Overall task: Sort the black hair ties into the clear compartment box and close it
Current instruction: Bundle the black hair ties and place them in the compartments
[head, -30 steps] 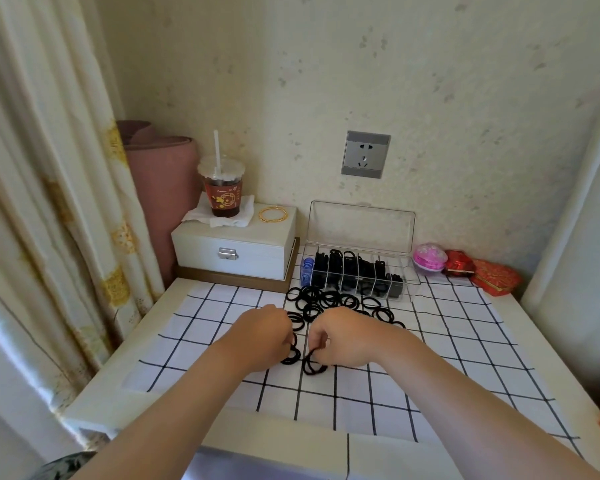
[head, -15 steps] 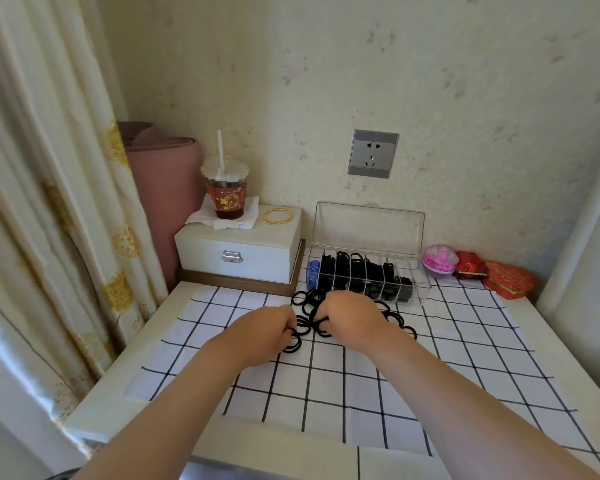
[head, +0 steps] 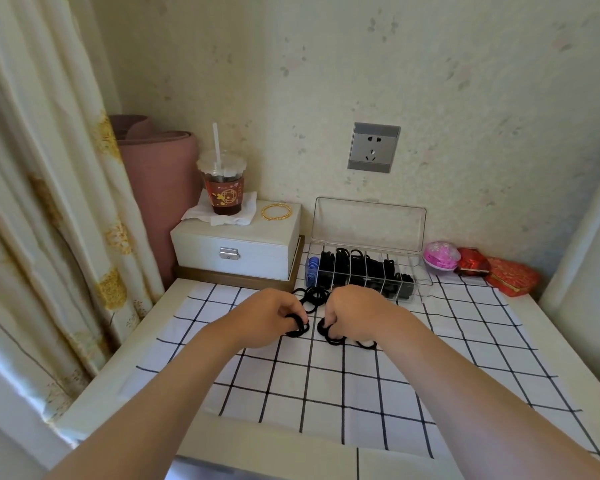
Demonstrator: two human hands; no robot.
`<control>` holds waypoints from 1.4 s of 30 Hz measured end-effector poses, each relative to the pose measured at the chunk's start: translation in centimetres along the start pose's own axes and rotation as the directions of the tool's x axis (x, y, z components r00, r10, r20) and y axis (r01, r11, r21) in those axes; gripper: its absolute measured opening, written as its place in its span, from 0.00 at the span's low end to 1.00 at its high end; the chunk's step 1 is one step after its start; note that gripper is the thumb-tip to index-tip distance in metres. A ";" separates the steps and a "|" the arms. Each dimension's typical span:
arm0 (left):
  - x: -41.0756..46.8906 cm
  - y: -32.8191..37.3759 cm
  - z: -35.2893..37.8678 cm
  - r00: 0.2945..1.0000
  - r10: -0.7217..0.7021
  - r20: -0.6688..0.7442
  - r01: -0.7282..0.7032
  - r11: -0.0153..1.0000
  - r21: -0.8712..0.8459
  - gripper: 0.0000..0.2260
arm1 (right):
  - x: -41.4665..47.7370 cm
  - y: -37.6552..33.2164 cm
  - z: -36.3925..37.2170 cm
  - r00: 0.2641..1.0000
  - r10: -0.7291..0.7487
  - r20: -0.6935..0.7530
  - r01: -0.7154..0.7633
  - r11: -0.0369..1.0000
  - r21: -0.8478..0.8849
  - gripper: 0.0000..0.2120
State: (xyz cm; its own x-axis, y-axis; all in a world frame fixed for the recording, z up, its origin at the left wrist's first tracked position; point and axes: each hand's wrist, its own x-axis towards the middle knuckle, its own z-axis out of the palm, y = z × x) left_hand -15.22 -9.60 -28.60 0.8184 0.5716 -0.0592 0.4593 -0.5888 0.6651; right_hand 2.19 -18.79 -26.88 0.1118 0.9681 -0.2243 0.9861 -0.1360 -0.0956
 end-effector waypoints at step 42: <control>4.2 4.1 3.0 0.994 -0.090 0.059 0.098 0.984 -0.150 0.04 | -2.9 6.2 1.5 0.977 0.208 0.056 -0.214 0.911 0.352 0.07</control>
State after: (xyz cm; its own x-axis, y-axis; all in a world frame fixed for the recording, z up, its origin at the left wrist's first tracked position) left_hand -8.87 -11.37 -28.33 0.7929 0.5873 -0.1627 0.4801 -0.4376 0.7603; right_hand 7.81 -22.77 -28.33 0.3073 0.9052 -0.2935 0.8310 -0.4056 -0.3807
